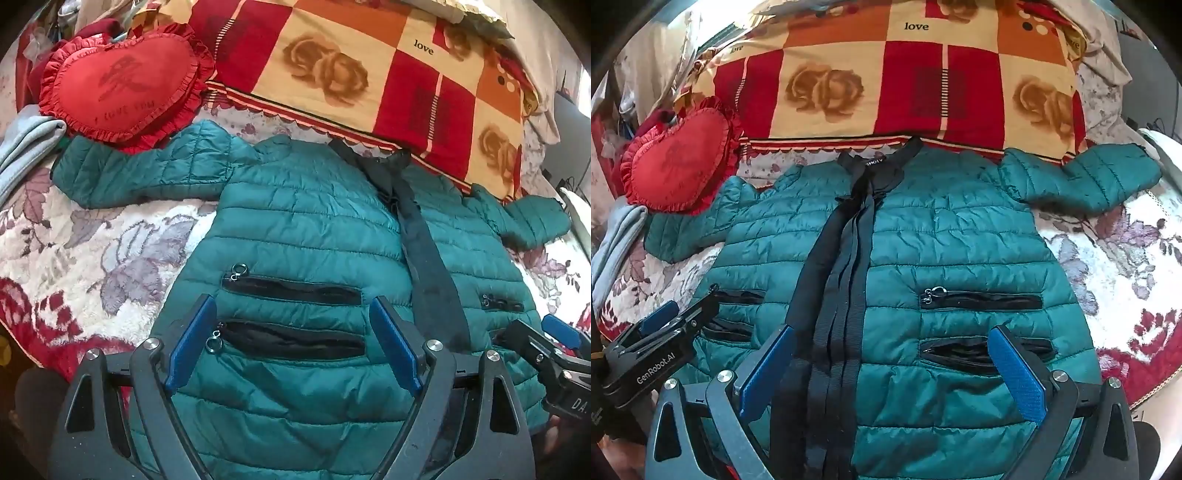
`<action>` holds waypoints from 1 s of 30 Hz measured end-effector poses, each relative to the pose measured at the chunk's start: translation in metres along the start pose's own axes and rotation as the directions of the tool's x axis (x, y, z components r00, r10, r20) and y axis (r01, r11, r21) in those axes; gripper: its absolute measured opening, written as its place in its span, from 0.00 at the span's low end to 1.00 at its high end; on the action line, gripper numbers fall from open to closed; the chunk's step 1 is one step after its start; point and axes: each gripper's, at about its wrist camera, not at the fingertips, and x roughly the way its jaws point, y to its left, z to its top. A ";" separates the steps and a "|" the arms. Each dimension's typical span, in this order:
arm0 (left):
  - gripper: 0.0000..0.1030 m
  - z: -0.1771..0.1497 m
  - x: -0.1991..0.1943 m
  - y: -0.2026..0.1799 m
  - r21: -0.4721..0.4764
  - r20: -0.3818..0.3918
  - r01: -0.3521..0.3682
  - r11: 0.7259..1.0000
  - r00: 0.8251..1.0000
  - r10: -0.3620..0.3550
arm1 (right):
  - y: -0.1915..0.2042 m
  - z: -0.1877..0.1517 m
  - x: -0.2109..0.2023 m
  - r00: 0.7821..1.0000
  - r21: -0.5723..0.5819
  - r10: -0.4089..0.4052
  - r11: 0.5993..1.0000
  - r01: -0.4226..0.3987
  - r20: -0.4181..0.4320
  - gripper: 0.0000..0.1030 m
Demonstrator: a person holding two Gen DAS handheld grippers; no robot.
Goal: Fold large clothes
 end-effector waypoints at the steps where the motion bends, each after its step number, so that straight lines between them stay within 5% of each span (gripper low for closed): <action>1: 0.83 0.000 0.000 0.000 -0.001 0.000 -0.001 1.000 1.000 0.001 | 0.000 -0.001 0.001 1.000 0.001 0.001 1.000 -0.001 -0.001 1.00; 30: 0.83 -0.006 0.011 -0.004 -0.010 -0.026 0.002 1.000 1.000 -0.002 | 0.001 0.001 0.010 0.999 0.017 0.001 1.000 0.000 -0.034 1.00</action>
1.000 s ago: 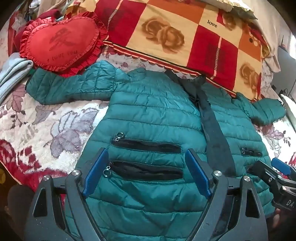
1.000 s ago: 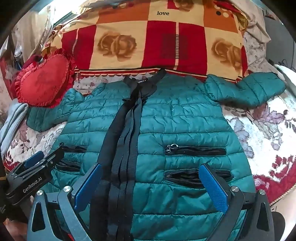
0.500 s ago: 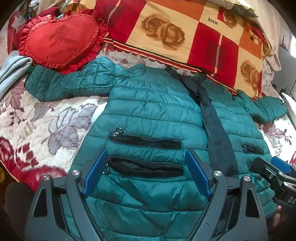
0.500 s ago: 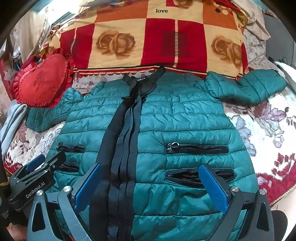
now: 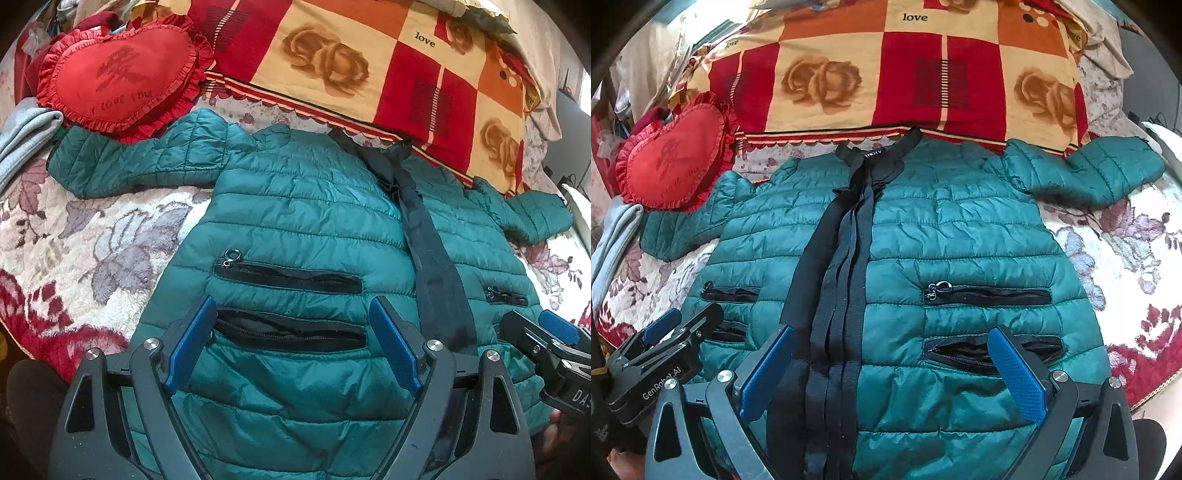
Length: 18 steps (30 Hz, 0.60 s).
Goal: Fold large clothes
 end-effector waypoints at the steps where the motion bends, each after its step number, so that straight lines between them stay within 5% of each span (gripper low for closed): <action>1: 0.83 0.000 0.000 0.000 0.001 0.000 -0.001 1.000 1.000 0.001 | 0.000 0.000 0.000 1.000 0.000 -0.001 1.000 0.001 0.003 1.00; 18: 0.83 0.000 -0.001 -0.003 0.005 0.007 -0.005 1.000 1.000 0.005 | -0.002 0.000 0.002 1.000 0.013 0.006 1.000 -0.006 0.000 1.00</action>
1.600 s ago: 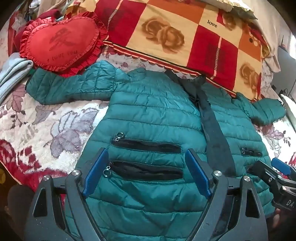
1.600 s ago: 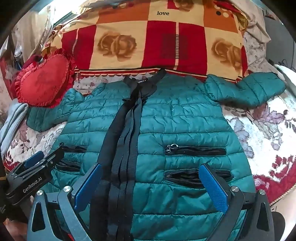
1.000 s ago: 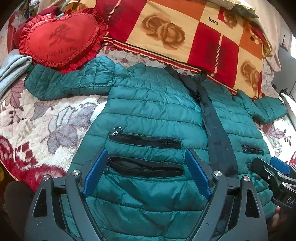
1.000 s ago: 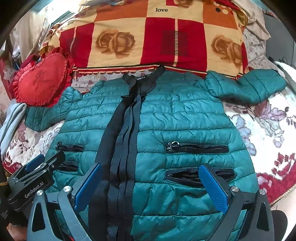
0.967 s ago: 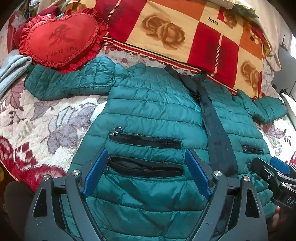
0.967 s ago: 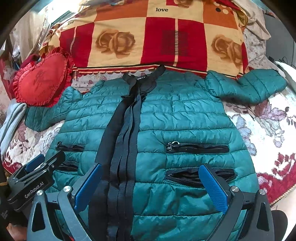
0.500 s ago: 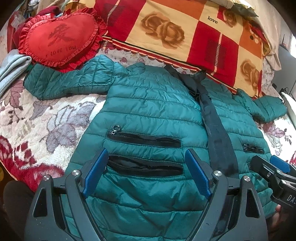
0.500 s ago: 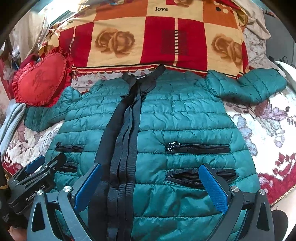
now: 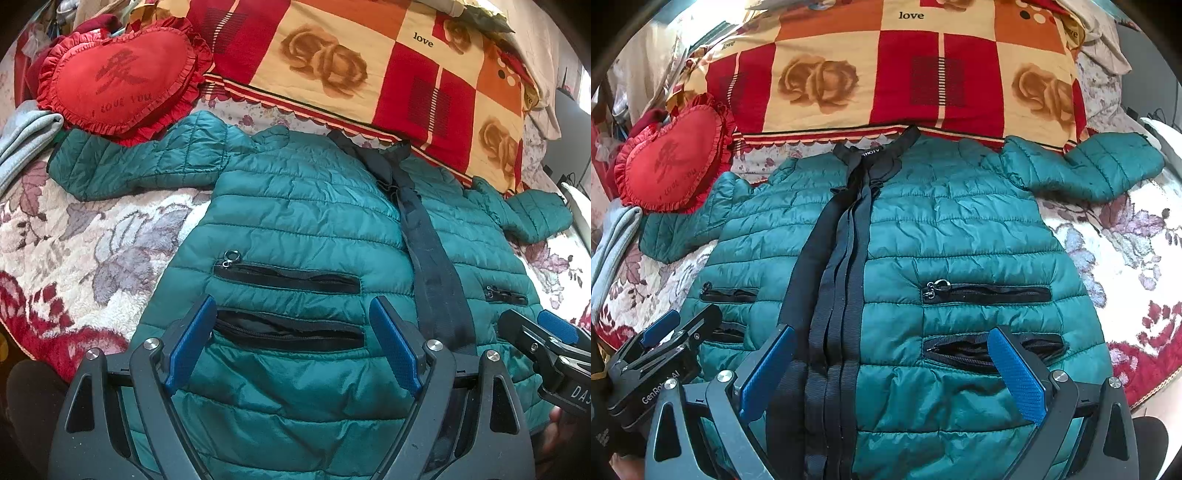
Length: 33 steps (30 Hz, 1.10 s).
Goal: Fold large clothes
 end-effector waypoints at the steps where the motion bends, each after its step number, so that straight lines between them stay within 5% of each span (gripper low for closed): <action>1: 0.83 0.000 0.000 0.000 -0.001 0.001 0.000 1.000 1.000 0.000 | 0.000 0.000 0.000 1.000 -0.002 -0.003 1.000 0.003 0.002 1.00; 33: 0.83 0.006 0.003 -0.001 0.010 0.007 -0.002 1.000 1.000 0.002 | 0.003 0.013 0.003 0.999 0.017 0.034 0.999 -0.034 0.019 1.00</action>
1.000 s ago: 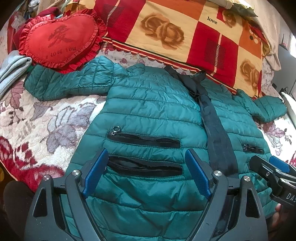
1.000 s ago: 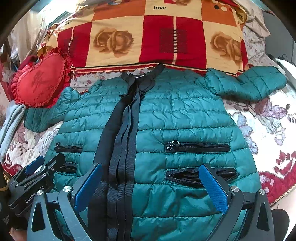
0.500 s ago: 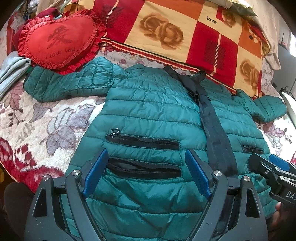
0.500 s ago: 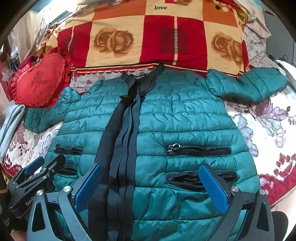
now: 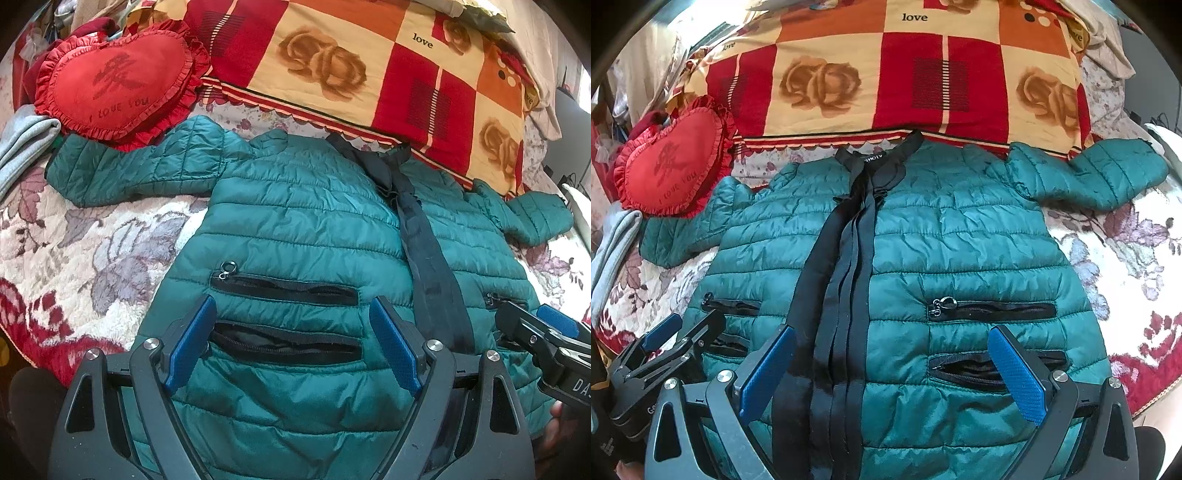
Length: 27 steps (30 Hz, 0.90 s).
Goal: Fold large clothes
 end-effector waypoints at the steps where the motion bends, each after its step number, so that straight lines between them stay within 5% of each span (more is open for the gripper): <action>1: 0.83 0.000 0.000 0.000 0.000 0.001 0.000 1.000 1.000 0.000 | 0.000 0.000 0.000 1.000 -0.001 0.001 1.000 -0.001 0.001 1.00; 27: 0.83 0.031 0.016 0.021 -0.023 0.005 -0.056 0.998 0.998 0.057 | 0.017 0.033 0.021 1.000 -0.017 0.005 1.000 -0.005 -0.003 1.00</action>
